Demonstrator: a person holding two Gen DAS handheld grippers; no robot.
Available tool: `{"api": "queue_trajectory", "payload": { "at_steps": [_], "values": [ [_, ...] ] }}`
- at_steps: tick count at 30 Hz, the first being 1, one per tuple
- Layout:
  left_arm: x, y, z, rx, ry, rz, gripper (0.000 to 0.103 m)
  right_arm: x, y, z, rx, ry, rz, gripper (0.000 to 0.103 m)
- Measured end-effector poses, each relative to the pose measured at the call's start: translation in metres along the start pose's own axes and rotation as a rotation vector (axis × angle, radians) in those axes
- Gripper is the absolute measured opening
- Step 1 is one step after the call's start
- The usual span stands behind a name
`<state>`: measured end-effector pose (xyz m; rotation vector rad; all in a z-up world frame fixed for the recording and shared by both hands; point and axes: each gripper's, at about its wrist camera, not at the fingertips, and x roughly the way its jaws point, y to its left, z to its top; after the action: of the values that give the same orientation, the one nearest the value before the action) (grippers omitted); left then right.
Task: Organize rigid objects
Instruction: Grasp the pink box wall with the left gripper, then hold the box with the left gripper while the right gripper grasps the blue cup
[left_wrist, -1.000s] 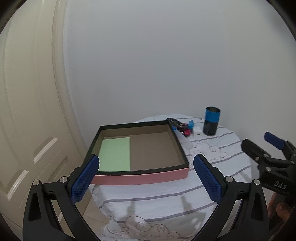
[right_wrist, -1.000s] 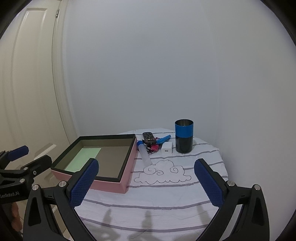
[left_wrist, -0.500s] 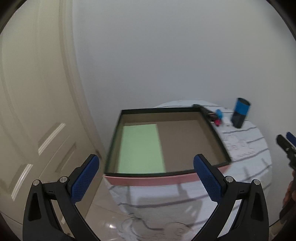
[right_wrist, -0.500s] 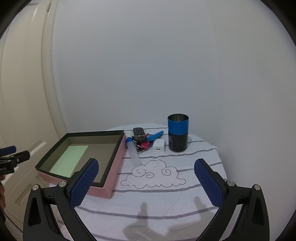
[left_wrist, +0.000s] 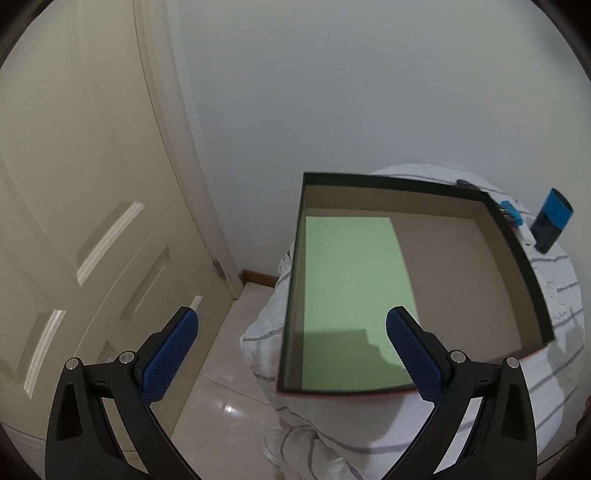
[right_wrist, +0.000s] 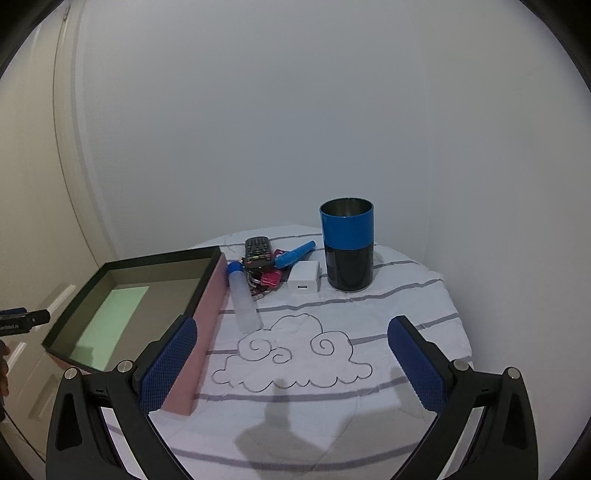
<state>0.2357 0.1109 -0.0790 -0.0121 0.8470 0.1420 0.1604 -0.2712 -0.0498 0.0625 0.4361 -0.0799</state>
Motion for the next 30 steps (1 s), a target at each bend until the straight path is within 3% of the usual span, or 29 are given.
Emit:
{"api": "queue_trajectory", "payload": {
  "at_steps": [3, 6, 9, 14, 18, 23, 30],
  "values": [
    [0.020, 0.008, 0.003, -0.011, 0.041, -0.022, 0.101, 0.010, -0.002, 0.001, 0.001, 0.009, -0.006, 0.103],
    [0.041, 0.014, 0.005, -0.026, 0.100, -0.052, 0.082, 0.020, -0.006, 0.002, 0.010, 0.022, -0.018, 0.103],
    [0.055, 0.014, 0.006, -0.021, 0.127, -0.047, 0.080, 0.031, -0.009, 0.004, 0.016, 0.033, -0.028, 0.103],
    [0.073, 0.011, 0.007, -0.006, 0.164, -0.068, 0.065, 0.044, -0.010, 0.007, 0.019, 0.048, -0.036, 0.103],
    [0.082, 0.008, 0.007, 0.009, 0.194, -0.060, 0.030, 0.050, -0.008, 0.006, 0.017, 0.062, -0.036, 0.103],
    [0.087, 0.010, 0.009, 0.009, 0.204, -0.068, 0.026, 0.054, -0.009, 0.006, 0.019, 0.071, -0.028, 0.103],
    [0.094, 0.013, 0.009, 0.020, 0.209, -0.108, 0.007, 0.055, -0.013, 0.006, 0.033, 0.079, -0.030, 0.103]
  ]
}}
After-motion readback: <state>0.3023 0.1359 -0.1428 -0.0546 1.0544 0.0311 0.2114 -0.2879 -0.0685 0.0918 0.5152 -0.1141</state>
